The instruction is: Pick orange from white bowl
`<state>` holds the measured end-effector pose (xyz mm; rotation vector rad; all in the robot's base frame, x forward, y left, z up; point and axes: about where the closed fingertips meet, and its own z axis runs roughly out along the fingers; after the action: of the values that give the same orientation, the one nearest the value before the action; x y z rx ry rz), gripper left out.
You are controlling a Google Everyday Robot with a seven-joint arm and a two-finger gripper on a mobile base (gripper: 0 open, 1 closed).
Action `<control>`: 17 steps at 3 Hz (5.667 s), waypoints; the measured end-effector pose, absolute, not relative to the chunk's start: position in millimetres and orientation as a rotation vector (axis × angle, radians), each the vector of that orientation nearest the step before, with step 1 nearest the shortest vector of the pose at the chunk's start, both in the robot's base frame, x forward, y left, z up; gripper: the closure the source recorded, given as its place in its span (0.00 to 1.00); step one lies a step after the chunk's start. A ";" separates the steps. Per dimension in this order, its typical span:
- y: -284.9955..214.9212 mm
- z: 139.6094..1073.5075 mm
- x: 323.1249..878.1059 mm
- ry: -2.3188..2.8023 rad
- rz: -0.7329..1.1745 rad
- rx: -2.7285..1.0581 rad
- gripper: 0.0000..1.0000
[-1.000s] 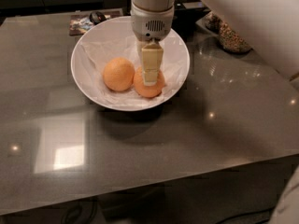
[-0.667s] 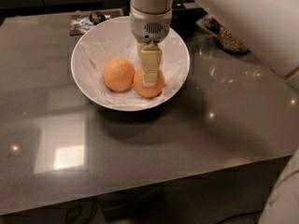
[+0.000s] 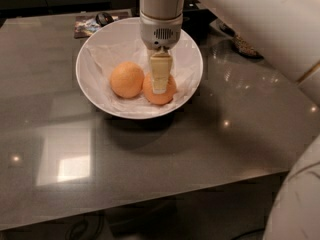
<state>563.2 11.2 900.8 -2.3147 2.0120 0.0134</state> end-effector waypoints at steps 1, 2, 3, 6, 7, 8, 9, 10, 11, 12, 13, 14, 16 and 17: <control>8.8 896.1 564.8 2.029 0.020 -2.313 0.36; 5.7 891.2 565.0 2.044 0.029 -2.311 0.36; 3.5 887.2 566.6 2.055 0.039 -2.309 0.34; 5.6 866.2 570.2 2.068 0.146 -2.305 0.31; 3.5 854.4 567.7 2.087 0.199 -2.299 0.31; -1.1 845.7 564.7 2.100 0.236 -2.297 0.25; -9.2 844.9 561.8 2.120 0.242 -2.279 0.44; -9.2 844.9 561.8 2.120 0.242 -2.279 0.67; -9.2 844.9 561.8 2.120 0.242 -2.279 0.90; -9.2 845.0 561.8 2.120 0.241 -2.279 1.00; -4.7 869.0 554.8 2.055 0.203 -2.244 1.00; -2.4 883.1 551.7 2.029 0.175 -2.227 1.00; 0.4 907.9 529.7 1.938 0.146 -2.230 1.00; -2.2 934.2 493.5 1.827 0.134 -2.235 1.00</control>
Offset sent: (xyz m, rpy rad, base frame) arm -0.0200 -0.0283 -0.0151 -0.0850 0.1199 -0.0246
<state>493.5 -2.2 934.2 -2.2354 1.8268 0.1345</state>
